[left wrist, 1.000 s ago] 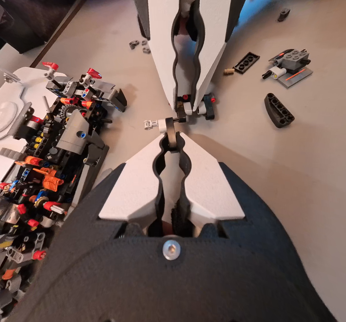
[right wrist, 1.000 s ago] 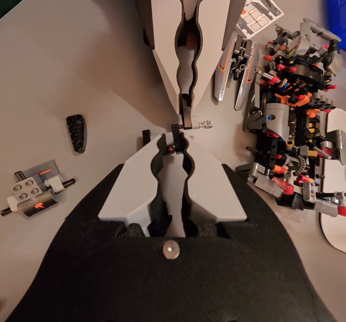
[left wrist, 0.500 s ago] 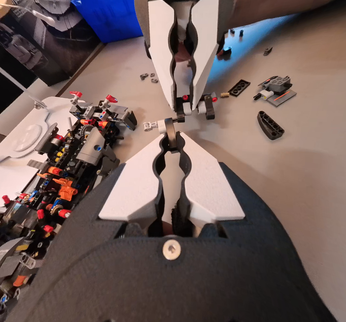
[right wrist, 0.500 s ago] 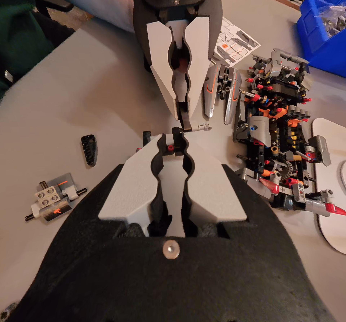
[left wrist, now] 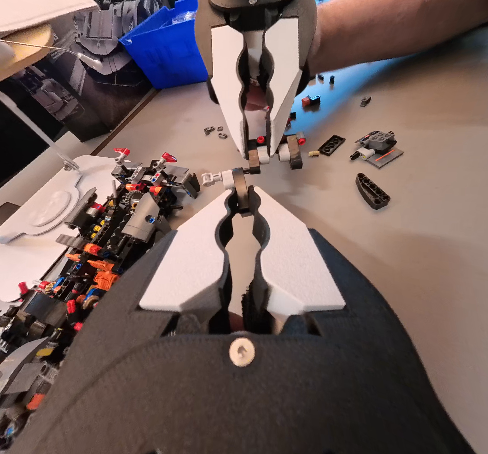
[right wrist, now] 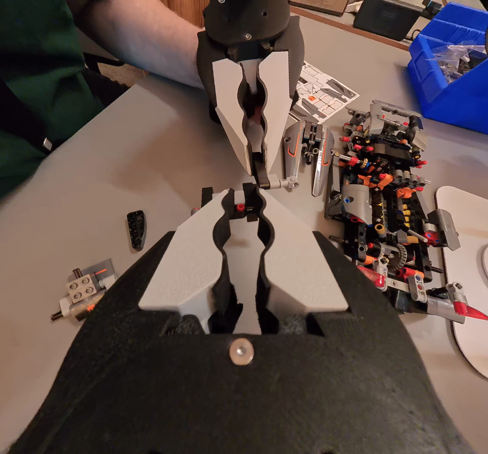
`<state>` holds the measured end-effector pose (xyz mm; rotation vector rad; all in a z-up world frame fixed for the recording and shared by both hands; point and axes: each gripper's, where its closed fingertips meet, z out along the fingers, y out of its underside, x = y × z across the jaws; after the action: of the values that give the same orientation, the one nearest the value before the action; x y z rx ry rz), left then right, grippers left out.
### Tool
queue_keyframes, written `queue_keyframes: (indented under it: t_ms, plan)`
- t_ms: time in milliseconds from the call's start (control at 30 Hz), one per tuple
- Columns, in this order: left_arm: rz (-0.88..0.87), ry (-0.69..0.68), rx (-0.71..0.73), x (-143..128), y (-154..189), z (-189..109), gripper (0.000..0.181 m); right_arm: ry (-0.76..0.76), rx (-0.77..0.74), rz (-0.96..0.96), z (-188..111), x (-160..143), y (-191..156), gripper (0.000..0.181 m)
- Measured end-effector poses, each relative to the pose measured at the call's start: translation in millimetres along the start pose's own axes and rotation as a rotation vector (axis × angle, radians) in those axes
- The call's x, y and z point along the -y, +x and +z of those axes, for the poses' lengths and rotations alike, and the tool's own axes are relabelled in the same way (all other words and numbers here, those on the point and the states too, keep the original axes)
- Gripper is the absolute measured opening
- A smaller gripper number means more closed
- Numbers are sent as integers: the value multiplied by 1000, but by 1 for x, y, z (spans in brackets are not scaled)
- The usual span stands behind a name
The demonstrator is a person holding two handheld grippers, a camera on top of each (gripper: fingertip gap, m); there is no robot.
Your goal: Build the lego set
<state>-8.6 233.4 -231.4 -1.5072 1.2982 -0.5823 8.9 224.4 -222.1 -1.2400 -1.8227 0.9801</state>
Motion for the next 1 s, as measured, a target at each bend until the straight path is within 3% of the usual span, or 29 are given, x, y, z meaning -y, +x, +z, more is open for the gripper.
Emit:
queue_keyframes:
  t_ms: [33,700,767,833,1000]
  plan:
    - [-2,3,-5,1,1,0,7,9,-7,7,0,1,0,13]
    - [-65,125,-61,19,2,-9,6,126,22,7,-8,21,-5,13]
    - [-66,191,-145,34,20,-7,6,163,-59,11,-11,25,7,0]
    - [-15,124,-84,25,17,1,6,164,-57,34,-15,22,10,0]
    - [-77,37,-51,3,3,3,6,123,-95,101,-7,5,20,0]
